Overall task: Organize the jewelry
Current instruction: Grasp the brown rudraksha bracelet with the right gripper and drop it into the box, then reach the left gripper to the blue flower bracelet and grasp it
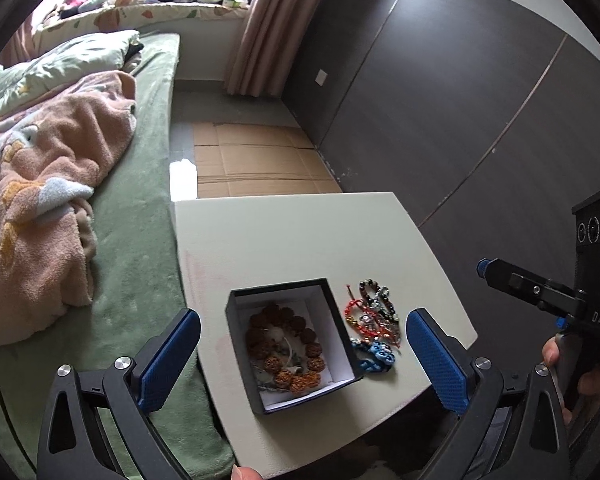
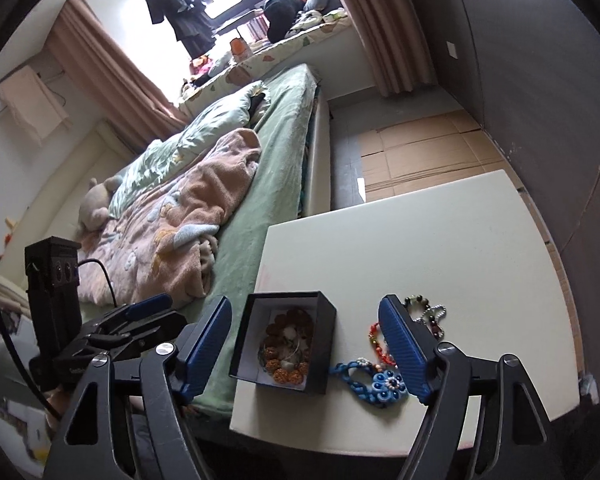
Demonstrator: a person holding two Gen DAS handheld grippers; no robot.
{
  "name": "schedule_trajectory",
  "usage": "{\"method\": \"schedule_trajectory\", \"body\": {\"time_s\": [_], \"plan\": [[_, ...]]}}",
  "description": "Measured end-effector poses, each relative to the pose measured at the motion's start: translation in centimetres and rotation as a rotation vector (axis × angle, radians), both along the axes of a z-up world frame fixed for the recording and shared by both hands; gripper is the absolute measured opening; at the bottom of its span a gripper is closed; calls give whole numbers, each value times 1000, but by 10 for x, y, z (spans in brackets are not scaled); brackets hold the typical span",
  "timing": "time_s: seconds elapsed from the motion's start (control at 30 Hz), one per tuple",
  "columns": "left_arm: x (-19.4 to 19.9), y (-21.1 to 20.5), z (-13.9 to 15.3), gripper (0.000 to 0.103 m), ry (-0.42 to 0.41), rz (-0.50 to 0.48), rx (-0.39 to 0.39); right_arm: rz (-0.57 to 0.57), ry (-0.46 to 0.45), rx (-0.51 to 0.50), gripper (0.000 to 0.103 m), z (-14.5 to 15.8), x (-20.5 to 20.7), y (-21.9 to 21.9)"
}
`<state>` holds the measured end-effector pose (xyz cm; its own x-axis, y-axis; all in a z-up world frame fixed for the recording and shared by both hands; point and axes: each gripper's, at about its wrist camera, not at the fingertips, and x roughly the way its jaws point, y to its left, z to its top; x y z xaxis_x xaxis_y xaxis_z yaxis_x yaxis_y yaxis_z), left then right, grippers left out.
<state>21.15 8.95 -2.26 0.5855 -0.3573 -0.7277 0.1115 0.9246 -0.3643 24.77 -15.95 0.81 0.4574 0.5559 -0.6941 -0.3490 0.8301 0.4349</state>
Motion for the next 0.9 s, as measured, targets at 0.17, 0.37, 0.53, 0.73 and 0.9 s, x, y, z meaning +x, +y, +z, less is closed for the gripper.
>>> {"method": "schedule_trajectory", "body": {"time_s": [0.17,0.37,0.53,0.73,0.9], "plan": [[-1,-29,2,103,6,-37,57,-32,38,-1,77,-8,-3,-28],[-2,-62,1,103,8,-90,101,-82,80,30,82,-28,-12,-59],[-4,-91,-6,101,21,-160,132,-153,95,36,82,-40,-20,-86],[0,-118,-24,85,87,-226,154,-200,115,68,82,-50,-28,-110],[3,-140,-37,74,123,-271,193,-223,123,79,82,-59,-34,-122]]}}
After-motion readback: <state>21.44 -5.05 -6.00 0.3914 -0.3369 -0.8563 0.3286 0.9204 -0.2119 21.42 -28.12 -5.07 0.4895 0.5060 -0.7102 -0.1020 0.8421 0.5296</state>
